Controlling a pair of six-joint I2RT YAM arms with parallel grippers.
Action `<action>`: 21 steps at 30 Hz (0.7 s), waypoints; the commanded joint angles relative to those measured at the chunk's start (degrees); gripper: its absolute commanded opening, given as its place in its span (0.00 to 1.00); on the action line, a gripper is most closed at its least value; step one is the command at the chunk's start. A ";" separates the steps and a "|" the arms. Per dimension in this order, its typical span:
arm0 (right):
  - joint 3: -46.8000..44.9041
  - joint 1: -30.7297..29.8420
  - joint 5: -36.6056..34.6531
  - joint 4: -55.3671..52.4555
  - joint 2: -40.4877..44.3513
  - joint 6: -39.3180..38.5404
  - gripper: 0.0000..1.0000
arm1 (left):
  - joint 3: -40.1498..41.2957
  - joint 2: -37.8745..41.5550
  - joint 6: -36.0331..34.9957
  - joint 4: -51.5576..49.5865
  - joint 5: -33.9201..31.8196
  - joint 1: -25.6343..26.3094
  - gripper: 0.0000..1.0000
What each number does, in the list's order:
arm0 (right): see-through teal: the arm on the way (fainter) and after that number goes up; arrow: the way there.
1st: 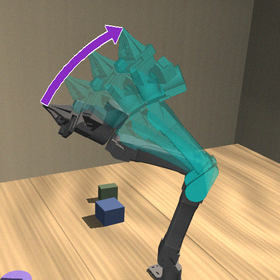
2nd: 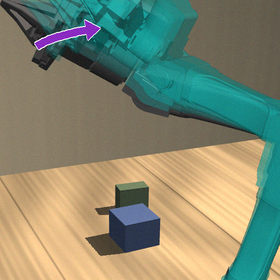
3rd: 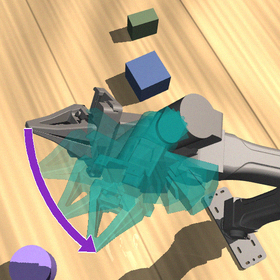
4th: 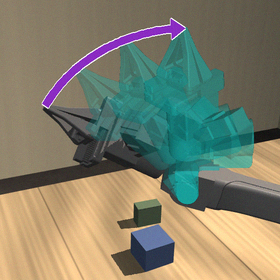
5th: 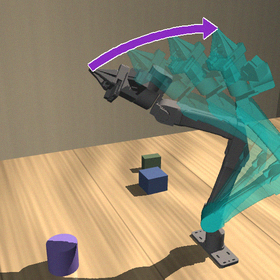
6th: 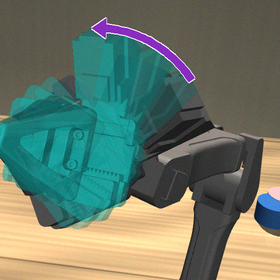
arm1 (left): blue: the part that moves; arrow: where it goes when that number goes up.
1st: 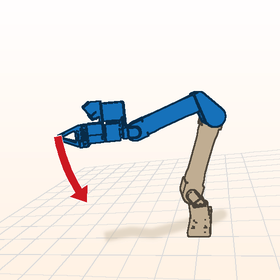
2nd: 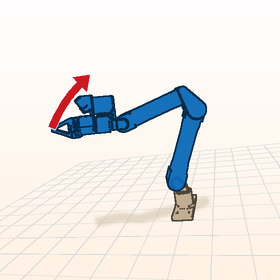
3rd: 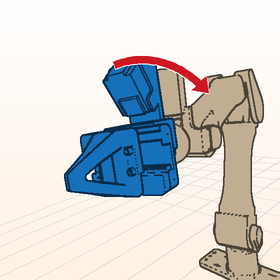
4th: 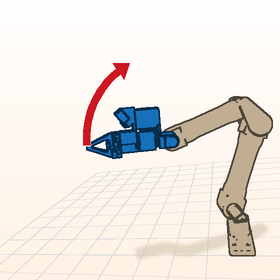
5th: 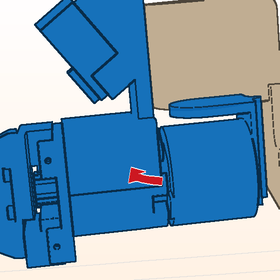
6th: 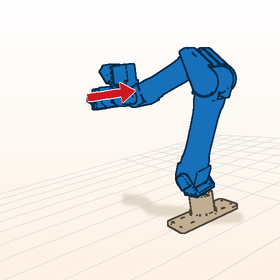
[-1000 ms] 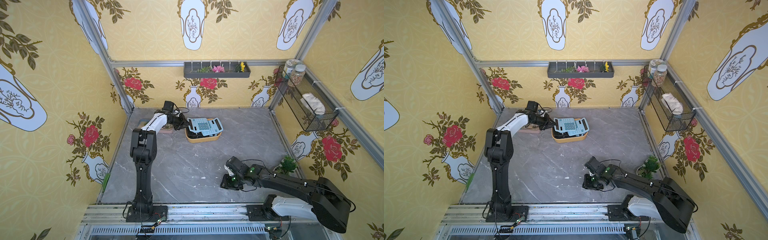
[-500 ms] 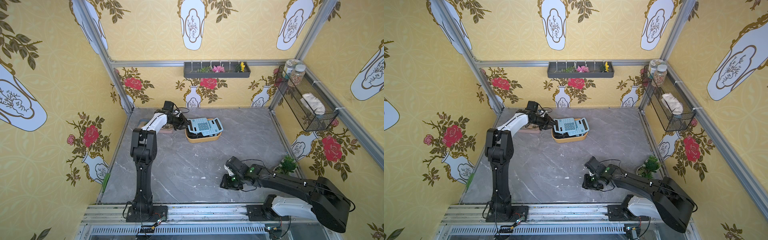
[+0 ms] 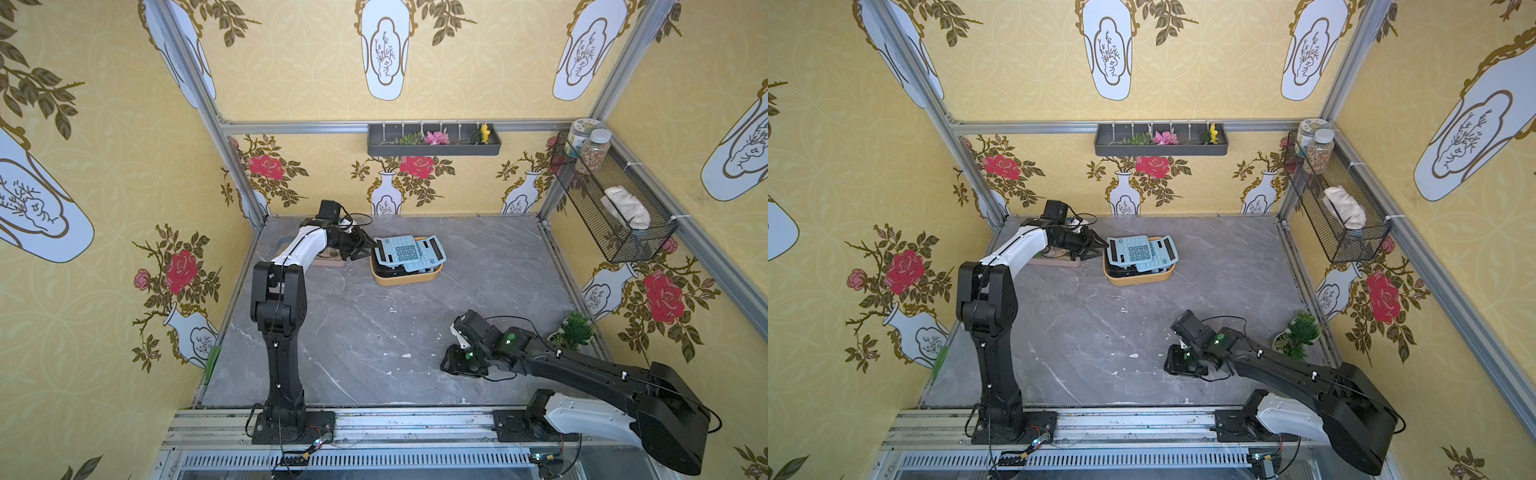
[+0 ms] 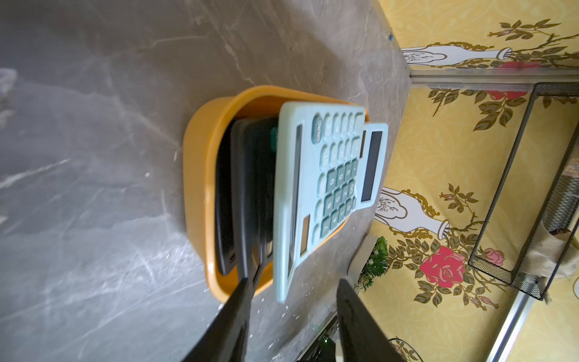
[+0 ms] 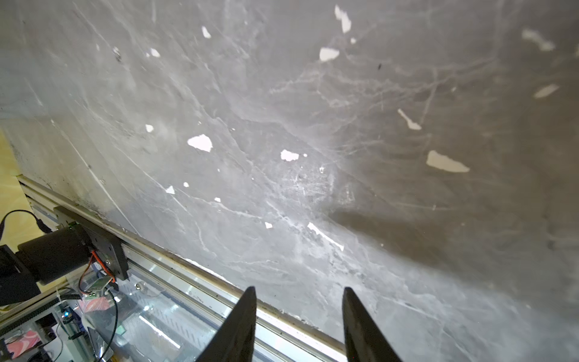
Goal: Put the calculator in the storage box
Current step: Place the calculator in the storage box.
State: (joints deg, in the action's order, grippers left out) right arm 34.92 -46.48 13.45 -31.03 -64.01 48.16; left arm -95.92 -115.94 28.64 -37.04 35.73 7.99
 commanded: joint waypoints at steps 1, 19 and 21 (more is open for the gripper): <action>4.87 0.01 -8.75 -8.67 1.11 -3.11 0.50 | 7.88 7.91 -1.81 0.94 -1.71 -1.34 0.55; 8.52 30.46 -34.98 3.86 3.22 -35.70 0.97 | 59.74 69.95 -3.64 20.29 -41.32 -7.64 1.00; 5.50 35.43 -31.70 9.75 2.75 -37.16 0.97 | 65.25 74.31 -4.80 24.86 -44.51 -7.59 1.00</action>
State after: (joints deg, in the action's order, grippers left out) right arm 42.96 -15.14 -19.49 -32.10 -61.01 17.12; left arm -35.66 -45.63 25.85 -20.95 1.50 0.40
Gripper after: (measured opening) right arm 0.969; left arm 0.999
